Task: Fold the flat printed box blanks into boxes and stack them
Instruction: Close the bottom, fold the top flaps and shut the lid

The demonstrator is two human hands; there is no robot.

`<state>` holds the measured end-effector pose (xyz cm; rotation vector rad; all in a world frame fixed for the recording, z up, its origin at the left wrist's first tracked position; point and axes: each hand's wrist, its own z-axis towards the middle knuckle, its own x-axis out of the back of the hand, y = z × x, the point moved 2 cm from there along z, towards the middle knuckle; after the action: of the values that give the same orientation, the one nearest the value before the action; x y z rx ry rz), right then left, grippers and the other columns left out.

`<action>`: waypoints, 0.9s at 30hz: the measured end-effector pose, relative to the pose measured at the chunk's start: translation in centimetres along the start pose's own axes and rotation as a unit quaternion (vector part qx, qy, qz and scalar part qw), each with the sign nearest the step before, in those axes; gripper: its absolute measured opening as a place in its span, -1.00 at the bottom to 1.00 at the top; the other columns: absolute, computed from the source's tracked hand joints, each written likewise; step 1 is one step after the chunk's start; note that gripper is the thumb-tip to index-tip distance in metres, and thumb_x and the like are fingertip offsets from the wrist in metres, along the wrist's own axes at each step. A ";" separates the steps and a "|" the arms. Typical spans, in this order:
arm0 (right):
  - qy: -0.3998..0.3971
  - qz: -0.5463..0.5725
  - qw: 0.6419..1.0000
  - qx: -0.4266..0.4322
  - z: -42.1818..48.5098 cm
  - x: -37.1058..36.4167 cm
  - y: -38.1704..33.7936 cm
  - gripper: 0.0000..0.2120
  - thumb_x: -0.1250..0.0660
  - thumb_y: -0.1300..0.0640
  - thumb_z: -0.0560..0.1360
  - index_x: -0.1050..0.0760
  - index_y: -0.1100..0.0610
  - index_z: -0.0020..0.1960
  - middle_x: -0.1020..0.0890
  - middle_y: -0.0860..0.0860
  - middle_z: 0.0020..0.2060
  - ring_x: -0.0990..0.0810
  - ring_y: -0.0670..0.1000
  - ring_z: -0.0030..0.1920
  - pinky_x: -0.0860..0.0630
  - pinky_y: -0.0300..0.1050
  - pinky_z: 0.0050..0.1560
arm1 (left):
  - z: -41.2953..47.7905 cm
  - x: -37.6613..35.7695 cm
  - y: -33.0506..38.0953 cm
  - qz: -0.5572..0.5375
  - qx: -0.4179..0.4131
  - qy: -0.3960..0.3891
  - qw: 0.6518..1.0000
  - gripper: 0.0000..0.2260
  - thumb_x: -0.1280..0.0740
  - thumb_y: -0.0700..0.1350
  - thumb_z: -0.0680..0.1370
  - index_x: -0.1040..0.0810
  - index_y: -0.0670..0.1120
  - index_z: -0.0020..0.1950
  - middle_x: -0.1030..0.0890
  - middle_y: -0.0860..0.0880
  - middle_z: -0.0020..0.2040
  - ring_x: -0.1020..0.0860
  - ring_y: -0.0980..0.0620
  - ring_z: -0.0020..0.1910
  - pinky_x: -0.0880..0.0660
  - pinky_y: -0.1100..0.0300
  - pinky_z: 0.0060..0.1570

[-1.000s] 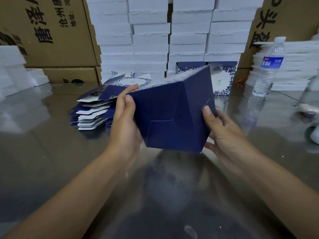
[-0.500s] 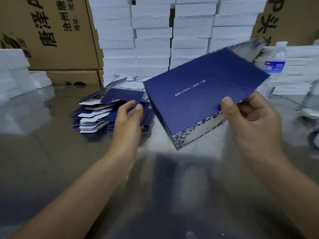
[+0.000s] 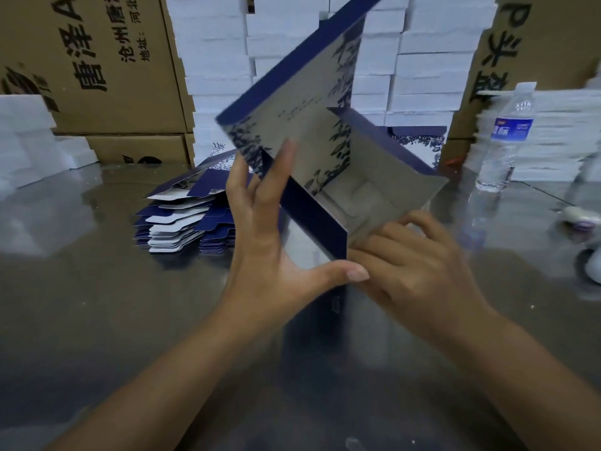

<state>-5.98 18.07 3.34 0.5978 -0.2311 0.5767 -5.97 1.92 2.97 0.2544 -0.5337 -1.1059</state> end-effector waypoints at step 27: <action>-0.424 0.153 0.851 -0.269 6.7 -1.0 1.4 -0.91 -0.17 0.14 0.54 -0.40 0.02 0.02 -0.57 0.02 0.00 -0.53 0.07 0.00 -0.46 -0.10 -0.03 | 0.2 -0.2 -0.2 0.079 -0.134 -0.023 0.988 -0.26 -0.47 0.05 0.31 -0.21 -0.07 0.38 -0.16 -0.23 0.37 -0.12 0.13 0.47 -0.15 0.34 0.36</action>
<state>-7.89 14.61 9.01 0.2254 -1.3056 0.4866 -6.24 2.01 3.00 -0.0477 -0.4322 -1.0173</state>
